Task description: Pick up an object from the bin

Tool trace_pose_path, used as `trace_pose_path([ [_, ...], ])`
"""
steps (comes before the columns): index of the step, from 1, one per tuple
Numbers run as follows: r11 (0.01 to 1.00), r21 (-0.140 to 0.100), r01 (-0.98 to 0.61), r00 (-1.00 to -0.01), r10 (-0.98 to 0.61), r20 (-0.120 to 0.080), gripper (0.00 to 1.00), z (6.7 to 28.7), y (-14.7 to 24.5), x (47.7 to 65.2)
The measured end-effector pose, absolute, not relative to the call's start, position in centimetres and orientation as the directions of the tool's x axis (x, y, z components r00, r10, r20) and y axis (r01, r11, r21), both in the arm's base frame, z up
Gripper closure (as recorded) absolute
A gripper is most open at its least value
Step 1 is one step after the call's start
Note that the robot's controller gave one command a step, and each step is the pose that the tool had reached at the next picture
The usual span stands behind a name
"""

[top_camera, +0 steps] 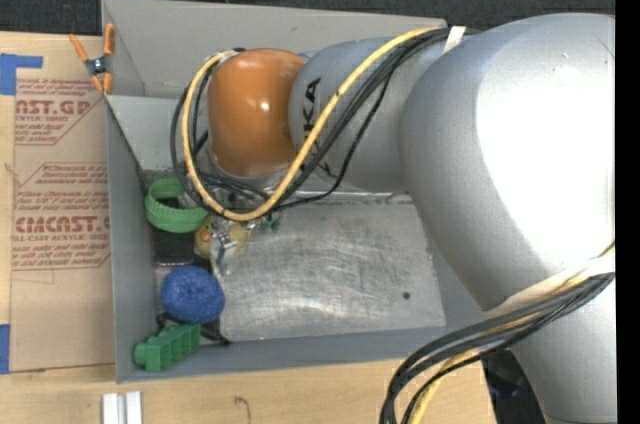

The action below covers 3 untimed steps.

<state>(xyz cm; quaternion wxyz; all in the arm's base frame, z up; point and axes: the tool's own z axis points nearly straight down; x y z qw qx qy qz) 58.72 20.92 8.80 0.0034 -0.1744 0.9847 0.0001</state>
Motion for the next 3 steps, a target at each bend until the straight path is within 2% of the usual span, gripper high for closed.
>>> trace_pose_path([
  [1, 0.936, -0.002, -0.353, -0.936, -0.353, -0.006, 0.00, 8.8, 20.9, 58.8],
  [2, 0.947, 0.004, -0.321, -0.947, -0.320, -0.040, 0.00, 8.5, 19.0, 54.8],
  [3, 0.932, 0.001, -0.364, -0.932, -0.364, -0.004, 0.00, 9.6, 19.5, 54.7],
])
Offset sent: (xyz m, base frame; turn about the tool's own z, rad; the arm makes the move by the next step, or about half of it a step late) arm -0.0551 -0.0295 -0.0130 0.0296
